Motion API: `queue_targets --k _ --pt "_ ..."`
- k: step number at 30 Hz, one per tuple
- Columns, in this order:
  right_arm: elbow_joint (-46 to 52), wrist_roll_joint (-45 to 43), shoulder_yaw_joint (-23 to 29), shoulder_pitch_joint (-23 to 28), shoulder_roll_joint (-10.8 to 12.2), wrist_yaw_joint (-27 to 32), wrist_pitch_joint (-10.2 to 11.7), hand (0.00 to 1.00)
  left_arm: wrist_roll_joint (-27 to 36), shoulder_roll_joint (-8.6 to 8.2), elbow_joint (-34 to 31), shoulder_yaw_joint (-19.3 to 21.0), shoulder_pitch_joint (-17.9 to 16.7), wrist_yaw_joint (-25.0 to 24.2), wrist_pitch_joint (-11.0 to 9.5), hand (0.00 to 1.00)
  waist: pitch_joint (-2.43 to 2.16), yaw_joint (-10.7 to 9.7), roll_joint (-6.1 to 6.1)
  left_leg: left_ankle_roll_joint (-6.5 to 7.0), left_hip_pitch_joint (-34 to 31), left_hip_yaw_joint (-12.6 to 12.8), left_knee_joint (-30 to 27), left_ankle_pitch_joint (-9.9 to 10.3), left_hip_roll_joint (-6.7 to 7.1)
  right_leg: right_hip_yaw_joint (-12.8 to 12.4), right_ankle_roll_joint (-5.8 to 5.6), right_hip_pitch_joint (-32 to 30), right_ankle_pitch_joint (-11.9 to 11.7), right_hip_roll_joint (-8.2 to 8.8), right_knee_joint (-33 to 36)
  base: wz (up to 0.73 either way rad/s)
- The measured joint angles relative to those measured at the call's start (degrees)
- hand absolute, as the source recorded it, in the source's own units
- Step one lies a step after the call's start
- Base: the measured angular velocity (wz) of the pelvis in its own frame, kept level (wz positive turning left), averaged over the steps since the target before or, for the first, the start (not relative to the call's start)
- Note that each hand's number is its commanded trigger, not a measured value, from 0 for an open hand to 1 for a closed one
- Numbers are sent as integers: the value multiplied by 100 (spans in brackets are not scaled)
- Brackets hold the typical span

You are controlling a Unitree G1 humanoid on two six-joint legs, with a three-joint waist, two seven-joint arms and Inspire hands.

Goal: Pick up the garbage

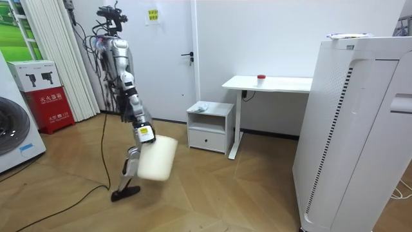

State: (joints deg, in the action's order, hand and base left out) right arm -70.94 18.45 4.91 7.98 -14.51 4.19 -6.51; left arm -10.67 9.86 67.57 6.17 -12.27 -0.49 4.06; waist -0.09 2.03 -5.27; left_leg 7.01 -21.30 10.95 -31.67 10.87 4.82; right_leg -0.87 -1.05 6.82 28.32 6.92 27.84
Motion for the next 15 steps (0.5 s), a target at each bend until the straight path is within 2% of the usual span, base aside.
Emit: queue_targets --k 1,2,3,4,5,6,7,8,9,10,11,12,14,15 --pt "61 -12 -19 -17 6 87 -15 100 13 14 -29 2 73 40 -66 0 23 -5 -26 48 53 42 -131 181 7 13 -90 -202 -47 56 636 -12" --pt "148 -15 -33 -22 9 146 -51 100 42 31 -47 0 148 114 -98 0 25 2 -30 104 168 121 -206 324 33 46 -333 -420 -191 181 1325 -8" --pt "196 -19 -35 -20 7 190 -60 100 77 35 -76 -21 170 154 -101 0 25 7 -46 119 223 131 -235 388 63 117 -418 -530 -310 239 1651 -5" --pt "244 -20 -48 -76 5 272 -49 100 141 49 -143 -124 218 236 -122 0 23 -12 -20 155 328 142 -293 530 86 273 -399 -755 -645 369 2237 -5" --pt "247 -16 -57 -125 6 300 -38 100 180 54 -153 -195 276 283 -132 0 32 -7 -2 166 387 143 -306 590 85 326 -378 -838 -842 422 2459 -6" --pt "244 18 -92 -171 23 350 14 100 223 53 -128 -221 348 356 -163 0 51 -10 70 183 500 123 -303 681 74 478 -330 -973 -1289 475 2801 -4" --pt "244 25 -147 -242 42 354 102 100 222 68 -116 -301 462 438 -171 0 36 3 147 197 599 70 -258 742 56 594 -286 -1114 -1732 521 3036 0" --pt "250 25 -146 -277 58 344 152 100 220 72 -118 -307 505 482 -186 0 34 0 154 202 645 47 -210 758 45 609 -254 -1202 -1864 522 3142 -8" --pt "262 26 -155 -380 82 301 222 100 223 81 -163 -316 583 564 -215 0 32 17 210 195 722 30 -98 773 -6 618 -246 -1455 -1749 504 3300 -10" --pt "324 36 -216 -461 90 261 287 100 223 87 -268 -363 626 648 -266 0 60 18 252 187 775 15 -4 776 -87 729 -206 -1782 -1474 474 3364 -10" --pt "377 50 -256 -482 90 252 331 100 223 86 -338 -381 646 673 -302 0 76 18 288 175 806 2 39 783 -139 770 -192 -1936 -1361 437 3309 0" --pt "485 85 -370 -490 96 253 407 100 227 86 -467 -426 656 731 -376 0 77 17 351 144 853 -38 136 779 -236 810 -176 -2222 -1180 332 3003 0" --pt "583 127 -378 -531 116 239 466 100 230 86 -672 -439 670 800 -459 0 82 6 384 87 940 -62 310 761 -345 796 -179 -2504 -1133 205 2063 0" --pt "618 166 -452 -532 118 201 518 100 234 85 -751 -502 725 864 -492 0 84 -12 386 53 960 -83 362 766 -377 806 -173 -2532 -1155 161 1260 16"
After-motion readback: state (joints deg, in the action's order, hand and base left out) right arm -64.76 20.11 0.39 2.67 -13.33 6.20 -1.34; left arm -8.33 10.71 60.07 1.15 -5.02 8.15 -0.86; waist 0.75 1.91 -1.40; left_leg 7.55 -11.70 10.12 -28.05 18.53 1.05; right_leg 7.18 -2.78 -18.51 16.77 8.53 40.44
